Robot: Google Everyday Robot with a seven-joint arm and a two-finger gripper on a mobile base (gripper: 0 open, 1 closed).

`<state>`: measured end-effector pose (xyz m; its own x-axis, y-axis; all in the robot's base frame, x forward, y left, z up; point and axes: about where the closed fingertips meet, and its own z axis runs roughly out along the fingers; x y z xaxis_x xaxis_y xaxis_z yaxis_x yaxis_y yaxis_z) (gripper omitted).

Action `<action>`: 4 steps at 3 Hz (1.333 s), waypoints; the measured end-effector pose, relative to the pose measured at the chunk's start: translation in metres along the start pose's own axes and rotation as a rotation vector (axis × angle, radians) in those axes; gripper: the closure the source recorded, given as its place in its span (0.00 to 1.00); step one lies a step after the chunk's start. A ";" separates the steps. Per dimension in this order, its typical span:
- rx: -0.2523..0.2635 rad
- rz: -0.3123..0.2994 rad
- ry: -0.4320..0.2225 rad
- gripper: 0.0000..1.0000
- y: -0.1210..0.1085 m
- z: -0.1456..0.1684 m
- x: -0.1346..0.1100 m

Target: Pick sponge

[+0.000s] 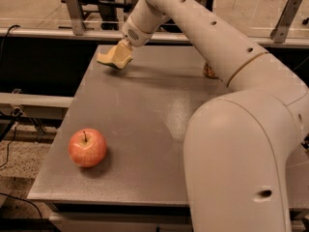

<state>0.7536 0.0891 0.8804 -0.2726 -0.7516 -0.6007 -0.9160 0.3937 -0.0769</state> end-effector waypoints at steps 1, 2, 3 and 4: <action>-0.028 -0.062 -0.022 1.00 0.013 -0.037 -0.001; -0.068 -0.137 -0.040 1.00 0.027 -0.071 -0.003; -0.114 -0.204 -0.057 1.00 0.038 -0.095 -0.007; -0.139 -0.253 -0.063 1.00 0.047 -0.112 -0.009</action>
Offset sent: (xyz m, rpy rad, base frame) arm -0.0687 -0.0459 0.0962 0.0204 -0.0667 0.2434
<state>0.6806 0.0552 0.9710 -0.0155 -0.7804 -0.6251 -0.9853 0.1183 -0.1232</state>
